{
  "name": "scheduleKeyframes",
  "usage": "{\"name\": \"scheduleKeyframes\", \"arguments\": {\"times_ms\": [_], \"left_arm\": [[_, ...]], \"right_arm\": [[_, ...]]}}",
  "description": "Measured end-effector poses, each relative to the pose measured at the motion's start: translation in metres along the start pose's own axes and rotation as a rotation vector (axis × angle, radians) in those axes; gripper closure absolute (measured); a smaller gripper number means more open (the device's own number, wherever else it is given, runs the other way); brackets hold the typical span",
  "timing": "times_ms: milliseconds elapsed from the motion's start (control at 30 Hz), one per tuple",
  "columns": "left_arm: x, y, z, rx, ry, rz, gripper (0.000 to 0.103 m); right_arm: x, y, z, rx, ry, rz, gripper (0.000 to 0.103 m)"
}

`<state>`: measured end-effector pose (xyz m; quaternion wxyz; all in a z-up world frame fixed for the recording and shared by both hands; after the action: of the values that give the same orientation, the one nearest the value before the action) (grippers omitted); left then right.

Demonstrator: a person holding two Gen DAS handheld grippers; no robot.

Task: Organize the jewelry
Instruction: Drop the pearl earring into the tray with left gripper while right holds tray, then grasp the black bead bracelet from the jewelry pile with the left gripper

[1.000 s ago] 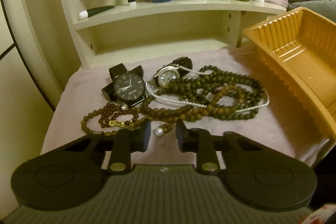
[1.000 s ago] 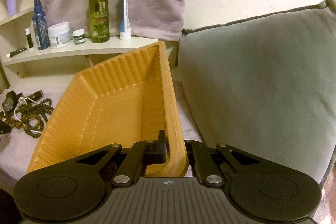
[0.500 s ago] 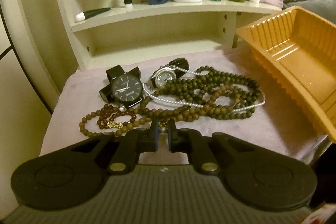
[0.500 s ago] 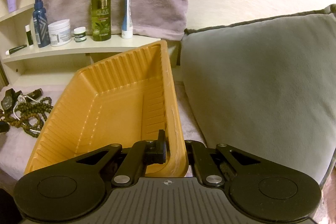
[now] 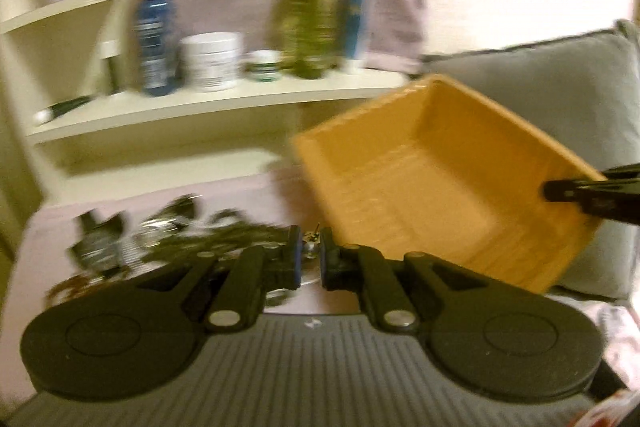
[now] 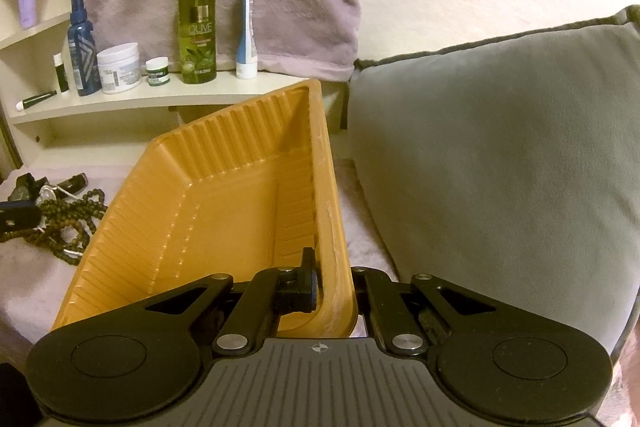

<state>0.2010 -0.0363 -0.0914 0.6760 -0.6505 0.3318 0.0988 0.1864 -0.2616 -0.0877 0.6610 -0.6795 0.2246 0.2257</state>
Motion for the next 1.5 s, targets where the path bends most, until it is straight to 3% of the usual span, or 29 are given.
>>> {"name": "scheduleKeyframes", "arguments": {"times_ms": [267,333,400,567,700,833,967,1200,1500], "left_arm": [[0.024,0.001,-0.052,0.052,0.096,0.024,0.095],[0.027,0.003,-0.055,0.054,0.102,0.028,0.081],[0.023,0.005,-0.056,0.055,0.101,0.022,0.079],[0.007,0.008,-0.036,0.048,0.036,-0.006,0.079],[-0.006,0.016,0.001,0.047,-0.076,-0.022,0.079],[-0.006,0.029,0.050,0.046,-0.195,0.003,0.079],[-0.001,0.038,0.083,0.084,-0.257,0.028,0.079],[0.008,0.043,0.095,0.116,-0.239,0.048,0.079],[0.012,0.053,0.109,0.152,-0.279,0.072,0.079]], "right_arm": [[-0.001,-0.002,0.001,0.010,-0.009,-0.003,0.099],[0.000,-0.003,0.002,0.011,-0.011,-0.005,0.099],[-0.001,-0.003,0.002,0.013,-0.012,-0.005,0.099],[-0.001,-0.003,0.003,0.015,-0.009,-0.005,0.099],[-0.001,-0.002,0.001,0.016,-0.009,-0.002,0.099],[0.001,-0.002,0.000,0.012,-0.006,0.001,0.099],[0.003,-0.003,0.001,0.004,0.000,0.003,0.098],[0.006,-0.001,0.000,-0.003,0.010,0.015,0.098],[0.009,-0.002,0.000,-0.010,0.014,0.022,0.098]]}}
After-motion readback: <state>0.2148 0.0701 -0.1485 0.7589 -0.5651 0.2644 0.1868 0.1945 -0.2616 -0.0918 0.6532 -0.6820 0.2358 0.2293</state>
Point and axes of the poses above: each gripper's, at about its wrist camera, not at the fingertips, and x roughly the way its jaws point, z to its left, y to its underside, the point moved 9 cm from there along x, roughly the way its jaws point
